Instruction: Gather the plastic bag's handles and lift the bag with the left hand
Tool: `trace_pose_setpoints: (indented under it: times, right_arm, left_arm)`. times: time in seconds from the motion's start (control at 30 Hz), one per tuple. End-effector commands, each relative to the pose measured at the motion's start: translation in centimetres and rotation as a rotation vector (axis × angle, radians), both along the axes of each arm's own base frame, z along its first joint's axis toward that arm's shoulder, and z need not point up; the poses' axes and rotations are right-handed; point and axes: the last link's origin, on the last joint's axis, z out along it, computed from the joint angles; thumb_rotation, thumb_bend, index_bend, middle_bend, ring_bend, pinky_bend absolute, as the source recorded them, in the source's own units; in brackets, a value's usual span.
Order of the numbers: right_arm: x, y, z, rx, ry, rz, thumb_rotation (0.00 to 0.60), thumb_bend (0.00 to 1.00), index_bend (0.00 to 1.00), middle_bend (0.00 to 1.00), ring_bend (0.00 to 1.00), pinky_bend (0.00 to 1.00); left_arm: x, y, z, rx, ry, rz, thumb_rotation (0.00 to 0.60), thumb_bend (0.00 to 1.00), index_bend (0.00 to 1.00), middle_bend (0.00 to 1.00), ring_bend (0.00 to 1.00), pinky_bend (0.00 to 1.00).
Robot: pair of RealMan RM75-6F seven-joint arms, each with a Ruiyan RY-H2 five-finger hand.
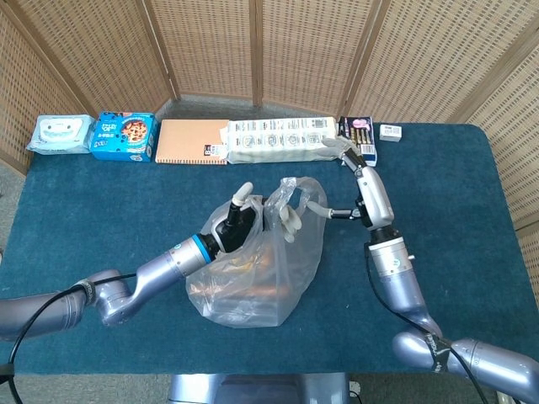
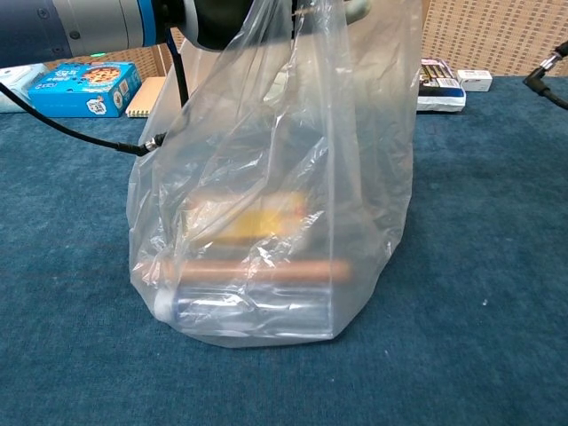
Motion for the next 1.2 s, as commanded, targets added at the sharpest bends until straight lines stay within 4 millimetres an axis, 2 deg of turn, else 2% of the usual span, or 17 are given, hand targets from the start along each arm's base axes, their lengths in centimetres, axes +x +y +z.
trace_pose_setpoints:
  times: [0.03, 0.27, 0.63, 0.8, 0.93, 1.2]
  right_arm:
    - [-0.4, 0.0, 0.3, 0.0, 0.004, -0.004, 0.6, 0.06, 0.25, 0.17, 0.07, 0.08]
    - [-1.1, 0.3, 1.1, -0.005, 0.005, -0.005, 0.6, 0.06, 0.25, 0.17, 0.07, 0.08]
    - [-2.8, 1.1, 3.4, -0.042, -0.017, -0.017, 0.6, 0.06, 0.25, 0.17, 0.07, 0.08]
    - [-3.7, 1.1, 4.6, -0.074, -0.042, -0.04, 0.6, 0.06, 0.25, 0.17, 0.07, 0.08]
    - [-4.9, 1.3, 5.3, -0.102, -0.053, -0.072, 0.6, 0.06, 0.25, 0.17, 0.07, 0.08]
    - [-6.9, 2.1, 5.6, -0.117, -0.048, -0.119, 0.6, 0.06, 0.25, 0.17, 0.07, 0.08]
  left_arm:
    - [-0.1, 0.1, 0.0, 0.004, 0.004, 0.005, 0.0, 0.12, 0.52, 0.46, 0.44, 0.43]
    - [-0.4, 0.3, 0.2, 0.011, 0.003, 0.016, 0.0, 0.12, 0.52, 0.46, 0.44, 0.43]
    - [-0.5, 0.5, 1.1, 0.007, -0.031, 0.035, 0.0, 0.12, 0.52, 0.46, 0.44, 0.43]
    - [0.3, 0.5, 1.7, -0.02, -0.072, 0.037, 0.0, 0.12, 0.52, 0.47, 0.45, 0.43]
    - [0.9, 0.6, 2.1, -0.042, -0.096, 0.045, 0.0, 0.12, 0.53, 0.49, 0.47, 0.47]
    - [2.7, 0.8, 3.4, -0.138, -0.19, 0.109, 0.0, 0.22, 0.56, 0.53, 0.54, 0.55]
